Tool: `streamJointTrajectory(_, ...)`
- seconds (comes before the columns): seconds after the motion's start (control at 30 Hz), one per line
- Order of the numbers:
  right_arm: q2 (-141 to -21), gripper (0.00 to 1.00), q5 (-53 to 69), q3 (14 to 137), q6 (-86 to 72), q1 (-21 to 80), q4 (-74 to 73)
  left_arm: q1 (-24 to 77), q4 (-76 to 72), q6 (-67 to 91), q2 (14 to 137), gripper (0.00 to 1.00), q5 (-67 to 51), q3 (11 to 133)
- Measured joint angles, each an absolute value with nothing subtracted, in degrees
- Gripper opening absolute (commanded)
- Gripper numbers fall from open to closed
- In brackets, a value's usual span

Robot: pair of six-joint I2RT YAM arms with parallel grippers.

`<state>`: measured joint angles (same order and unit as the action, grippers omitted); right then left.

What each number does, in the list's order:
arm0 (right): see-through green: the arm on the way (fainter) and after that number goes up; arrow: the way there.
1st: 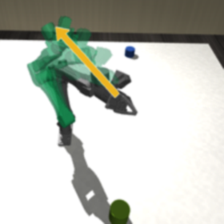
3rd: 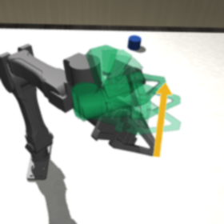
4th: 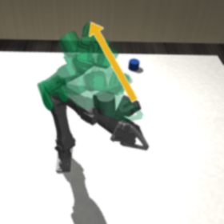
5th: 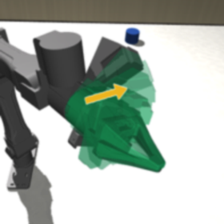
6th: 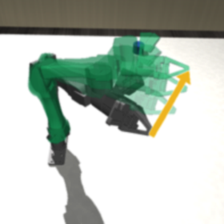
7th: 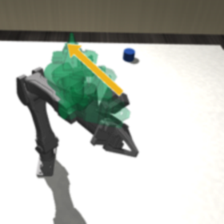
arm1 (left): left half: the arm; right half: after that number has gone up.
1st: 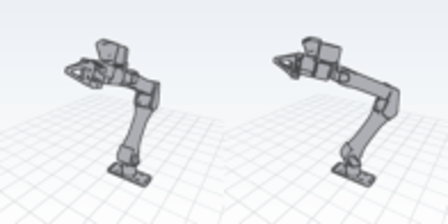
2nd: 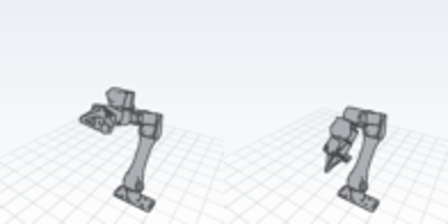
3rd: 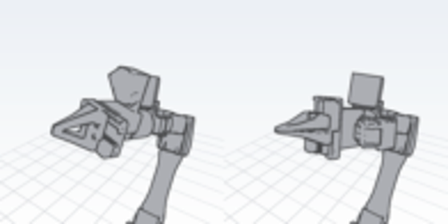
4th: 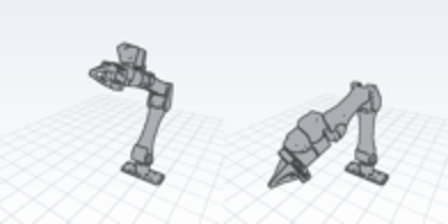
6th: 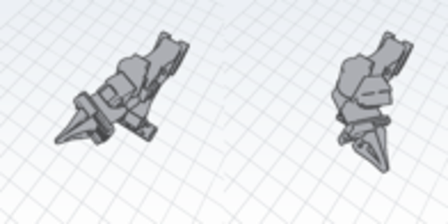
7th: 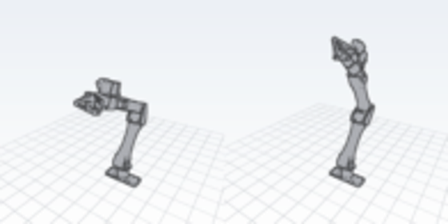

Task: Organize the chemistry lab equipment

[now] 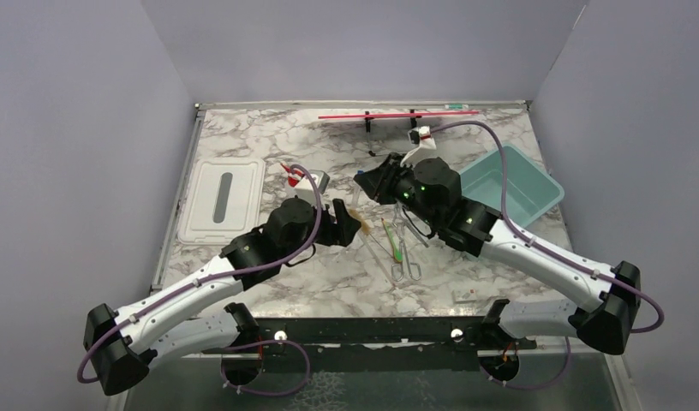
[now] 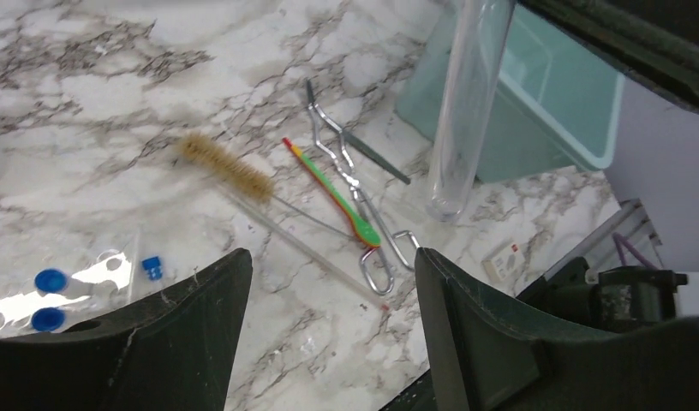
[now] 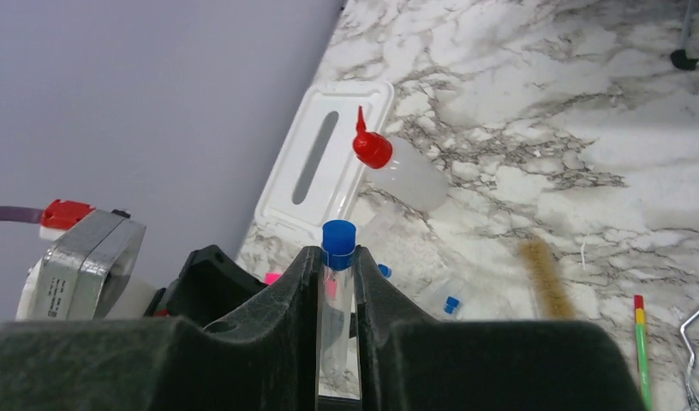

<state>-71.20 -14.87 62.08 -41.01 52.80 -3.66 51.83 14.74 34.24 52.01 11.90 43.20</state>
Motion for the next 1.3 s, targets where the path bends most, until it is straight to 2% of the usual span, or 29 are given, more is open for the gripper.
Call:
streamJointTrajectory(0.2, -67.96, 0.21, -12.27, 62.08, -38.19, 52.8, -2.59, 51.83, 4.6, 32.01, 51.2, 0.73, 9.1, 43.24)
streamJointTrajectory(0.27, -67.59, 0.21, -11.27, 62.06, -37.69, 52.8, -2.59, 51.83, 1.74, 31.11, 50.48, 0.7, 8.47, 43.24)
streamJointTrajectory(0.53, -66.67, 0.21, -8.93, 61.65, -37.39, 52.8, -2.52, 51.83, -3.55, 28.16, 49.56, 0.39, 6.85, 43.24)
streamJointTrajectory(0.6, -66.54, 0.21, -8.32, 61.28, -37.32, 52.8, -2.09, 51.83, -3.55, 27.51, 49.84, 0.29, 6.87, 43.24)
streamJointTrajectory(0.73, -66.08, 0.21, -7.09, 60.05, -36.82, 52.77, -0.95, 51.83, -3.62, 25.8, 50.7, 0.17, 6.81, 43.24)
streamJointTrajectory(0.8, -66.08, 0.27, -6.72, 59.86, -36.73, 52.75, -0.86, 51.88, -3.64, 24.8, 50.74, 0.07, 6.63, 43.24)
streamJointTrajectory(0.83, -66.08, 0.38, -6.7, 59.86, -36.62, 52.75, -0.75, 51.88, -3.68, 24.14, 50.72, 0.04, 6.46, 43.2)
streamJointTrajectory(0.9, -66.08, 0.53, -6.59, 59.86, -37.06, 52.75, -0.75, 51.88, -4.1, 22.04, 50.57, 0.01, 6.35, 43.03)
streamJointTrajectory(0.97, -66.11, 0.58, -6.74, 60.29, -38.24, 52.75, -2.44, 51.88, -4.45, 19.62, 50.19, 0.01, 6.09, 42.57)
streamJointTrajectory(1.13, -68.38, 0.59, -7.81, 66.11, -41.82, 52.64, -10.48, 51.83, -5.04, 12.78, 48.51, 0.0, 6.0, 40.91)
streamJointTrajectory(1.3, -71.59, 0.52, -6.5, 73.23, -44.18, 52.01, -17.15, 51.83, -5.06, 6.13, 46.09, 0.0, 6.0, 39.09)
